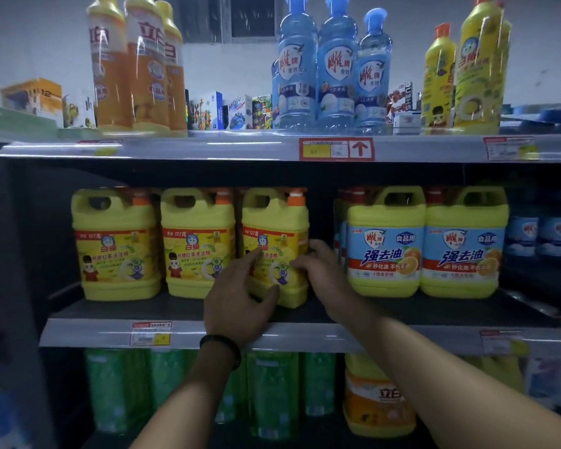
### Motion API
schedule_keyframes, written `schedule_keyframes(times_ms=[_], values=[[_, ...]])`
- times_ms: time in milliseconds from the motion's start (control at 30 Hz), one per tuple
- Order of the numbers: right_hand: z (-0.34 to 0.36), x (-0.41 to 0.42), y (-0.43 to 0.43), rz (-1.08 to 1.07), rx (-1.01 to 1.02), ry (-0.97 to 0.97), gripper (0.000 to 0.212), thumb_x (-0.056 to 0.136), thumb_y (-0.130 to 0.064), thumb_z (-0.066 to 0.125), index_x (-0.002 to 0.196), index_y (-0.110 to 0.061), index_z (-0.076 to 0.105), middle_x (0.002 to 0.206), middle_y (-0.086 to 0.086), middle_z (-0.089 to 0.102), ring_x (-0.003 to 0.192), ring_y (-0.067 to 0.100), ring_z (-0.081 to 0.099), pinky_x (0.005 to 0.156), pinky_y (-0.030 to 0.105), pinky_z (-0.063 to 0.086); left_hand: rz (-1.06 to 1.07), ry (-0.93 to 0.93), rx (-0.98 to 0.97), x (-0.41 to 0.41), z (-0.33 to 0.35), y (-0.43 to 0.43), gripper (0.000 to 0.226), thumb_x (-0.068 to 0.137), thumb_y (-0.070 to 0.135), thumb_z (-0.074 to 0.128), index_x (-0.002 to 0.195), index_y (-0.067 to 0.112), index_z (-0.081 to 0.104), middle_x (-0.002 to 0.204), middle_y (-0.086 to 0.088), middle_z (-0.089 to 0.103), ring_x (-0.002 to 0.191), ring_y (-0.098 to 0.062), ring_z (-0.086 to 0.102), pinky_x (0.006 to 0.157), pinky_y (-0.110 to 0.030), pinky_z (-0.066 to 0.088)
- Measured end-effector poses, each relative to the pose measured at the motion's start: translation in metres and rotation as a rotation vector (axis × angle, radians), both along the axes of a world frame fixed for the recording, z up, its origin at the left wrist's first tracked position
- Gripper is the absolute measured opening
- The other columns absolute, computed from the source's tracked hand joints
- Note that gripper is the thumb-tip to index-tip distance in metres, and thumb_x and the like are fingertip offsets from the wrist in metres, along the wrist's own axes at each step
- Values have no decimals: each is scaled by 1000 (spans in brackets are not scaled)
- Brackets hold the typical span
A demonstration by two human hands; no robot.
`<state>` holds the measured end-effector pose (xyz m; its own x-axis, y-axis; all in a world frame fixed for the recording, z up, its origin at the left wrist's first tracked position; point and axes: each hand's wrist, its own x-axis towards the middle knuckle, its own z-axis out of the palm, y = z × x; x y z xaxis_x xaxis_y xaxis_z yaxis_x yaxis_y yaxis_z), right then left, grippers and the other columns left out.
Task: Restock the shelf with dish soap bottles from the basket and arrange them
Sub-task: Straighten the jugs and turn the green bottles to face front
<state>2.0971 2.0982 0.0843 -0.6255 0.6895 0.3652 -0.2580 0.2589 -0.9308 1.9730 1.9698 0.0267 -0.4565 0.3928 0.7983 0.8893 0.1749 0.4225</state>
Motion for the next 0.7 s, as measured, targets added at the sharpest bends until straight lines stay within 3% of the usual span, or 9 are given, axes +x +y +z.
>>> schedule_keyframes(times_ms=[100, 200, 300, 367, 467, 600, 667, 700], values=[[-11, 8, -18, 7, 84, 84, 27, 86, -9, 67, 112, -12, 62, 101, 6, 70, 90, 8, 71, 75, 29, 58, -39, -57, -5, 2, 3, -2, 85, 81, 84, 55, 155, 47, 37, 140, 19, 63, 118, -9, 64, 87, -38, 60], [-25, 14, -28, -15, 244, 99, 34, 77, -20, 66, 110, -24, 65, 121, 11, 62, 108, 12, 66, 85, 34, 60, -116, -70, -4, 6, 5, -8, 88, 80, 87, 56, 156, 48, 37, 134, 22, 63, 111, -3, 65, 82, -33, 58], [-34, 15, -27, -68, 341, 65, 45, 83, 5, 63, 119, -21, 66, 127, 8, 55, 111, 3, 61, 79, 13, 52, -117, -38, -35, 8, 6, -11, 89, 76, 83, 64, 153, 46, 41, 128, 22, 59, 105, 1, 60, 81, -26, 52], [-35, 16, -25, -97, 388, 39, 50, 85, 11, 61, 124, -20, 66, 127, 5, 56, 112, 0, 60, 82, 9, 49, -106, -99, -28, 8, 7, -10, 91, 69, 82, 70, 148, 45, 45, 127, 26, 61, 103, 2, 61, 83, -27, 53], [-35, 19, -14, -86, 445, 2, 51, 91, 8, 59, 129, -24, 69, 127, 0, 59, 112, -5, 60, 91, 13, 51, -124, -180, -30, -2, 5, -7, 81, 73, 79, 71, 142, 42, 48, 121, 22, 72, 102, -3, 69, 84, -35, 60], [-36, 8, 12, -252, 600, -42, 39, 93, -9, 69, 127, -29, 66, 123, 3, 61, 113, 5, 62, 97, 37, 58, -149, -152, 8, -7, 2, -5, 60, 87, 60, 74, 138, 36, 53, 121, 19, 68, 106, -6, 66, 84, -32, 56], [-35, -1, 21, -326, 587, -109, 54, 89, -27, 76, 138, -34, 53, 128, 4, 57, 116, 13, 58, 98, 41, 57, -97, -41, 82, -6, -1, -4, 61, 89, 48, 79, 140, 26, 53, 124, 8, 60, 110, -9, 57, 87, -28, 50], [-33, -3, 23, -331, 569, -135, 67, 88, -32, 78, 145, -36, 45, 133, 4, 54, 119, 14, 55, 98, 37, 53, -75, -18, 118, -5, -1, -3, 63, 89, 42, 81, 141, 22, 53, 124, 6, 56, 110, -10, 54, 89, -26, 48]])
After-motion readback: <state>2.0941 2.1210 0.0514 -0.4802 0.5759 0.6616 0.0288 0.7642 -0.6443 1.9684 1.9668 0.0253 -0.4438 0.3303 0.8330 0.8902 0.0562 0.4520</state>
